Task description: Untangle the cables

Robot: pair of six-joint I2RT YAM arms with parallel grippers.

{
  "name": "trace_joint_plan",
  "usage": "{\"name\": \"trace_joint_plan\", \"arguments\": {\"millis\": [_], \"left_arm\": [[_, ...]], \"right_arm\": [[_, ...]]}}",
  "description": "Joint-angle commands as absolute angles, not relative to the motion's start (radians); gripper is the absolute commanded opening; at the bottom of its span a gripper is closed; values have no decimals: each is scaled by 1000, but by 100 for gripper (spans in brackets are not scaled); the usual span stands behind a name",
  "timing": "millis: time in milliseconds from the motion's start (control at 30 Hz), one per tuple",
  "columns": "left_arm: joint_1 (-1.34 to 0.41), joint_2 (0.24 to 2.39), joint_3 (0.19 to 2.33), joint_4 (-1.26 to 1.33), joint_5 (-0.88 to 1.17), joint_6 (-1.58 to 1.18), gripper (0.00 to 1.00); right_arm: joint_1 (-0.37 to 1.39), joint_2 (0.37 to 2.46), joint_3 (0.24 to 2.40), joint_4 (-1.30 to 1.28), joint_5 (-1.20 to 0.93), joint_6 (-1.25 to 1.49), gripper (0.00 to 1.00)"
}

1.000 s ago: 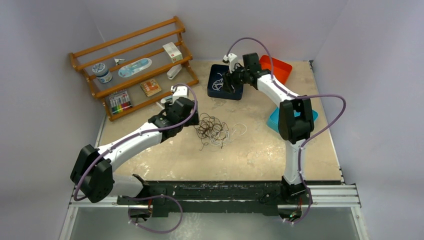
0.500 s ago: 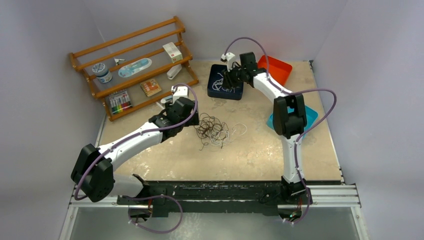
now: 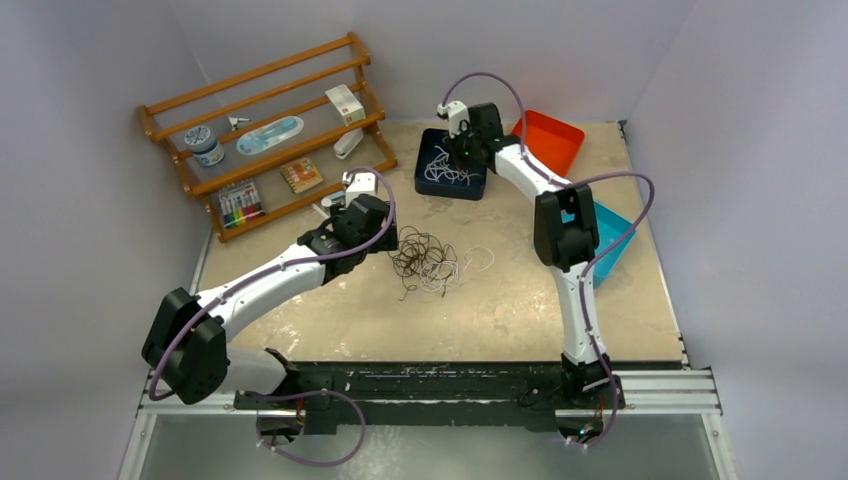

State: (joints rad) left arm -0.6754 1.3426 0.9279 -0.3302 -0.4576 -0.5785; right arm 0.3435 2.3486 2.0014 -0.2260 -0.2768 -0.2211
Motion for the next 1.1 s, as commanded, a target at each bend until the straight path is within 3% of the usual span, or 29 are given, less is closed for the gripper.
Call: {"name": "trace_joint_plan", "arguments": {"millis": [0,233,533,1067], "left_arm": [[-673,1329,953,-309,-479,-559,78],[-673,1326,946,-313,-488,-560,78],[-673,1331,942,-315,-491,-560,78],[-673,1354,944,-314,-469,-563,78]], "right_arm": [[373,2363,2069,-183,-30,-193,0],[391,2348,2044,-96,239,-177,0],[391,2373,2086,-75,410,-201,0],[386,2428,2123,-213,-25,-189,0]]}}
